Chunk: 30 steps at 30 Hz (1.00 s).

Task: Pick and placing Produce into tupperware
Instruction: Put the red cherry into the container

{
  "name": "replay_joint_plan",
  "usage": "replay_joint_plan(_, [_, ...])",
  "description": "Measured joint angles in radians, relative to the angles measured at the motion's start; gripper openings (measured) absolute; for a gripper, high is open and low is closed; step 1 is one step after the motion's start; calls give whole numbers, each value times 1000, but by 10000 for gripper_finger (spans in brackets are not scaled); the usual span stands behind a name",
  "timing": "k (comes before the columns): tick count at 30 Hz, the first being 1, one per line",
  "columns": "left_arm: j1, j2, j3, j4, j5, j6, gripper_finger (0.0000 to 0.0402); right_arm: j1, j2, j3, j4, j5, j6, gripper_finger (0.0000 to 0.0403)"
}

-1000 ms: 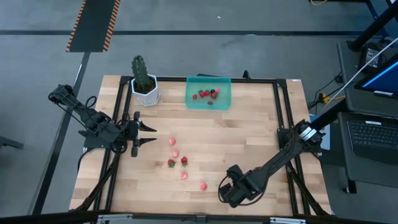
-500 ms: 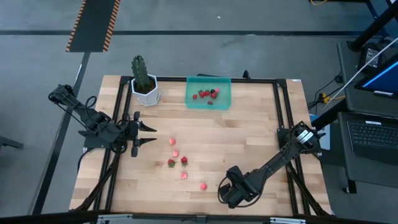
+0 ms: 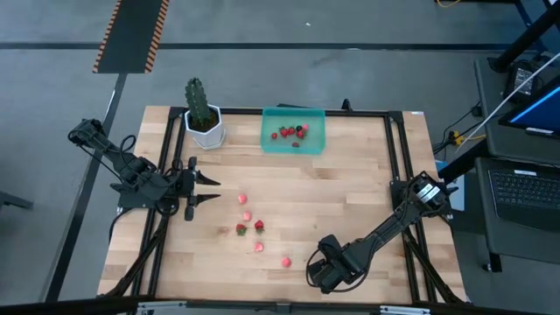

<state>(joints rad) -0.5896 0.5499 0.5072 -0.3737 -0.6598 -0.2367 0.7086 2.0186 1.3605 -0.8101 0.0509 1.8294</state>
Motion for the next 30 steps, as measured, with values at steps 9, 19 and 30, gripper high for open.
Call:
replay_joint_plan(9, [0,0,0,0,0,0,152,0,0,0,1,0,-1,167])
replay_joint_plan(19, [0,0,0,0,0,0,152,0,0,0,-1,-8,-9,131])
replay_joint_plan(30, [0,0,0,-2,0,0,152,0,0,0,-33,-3,-62,123])
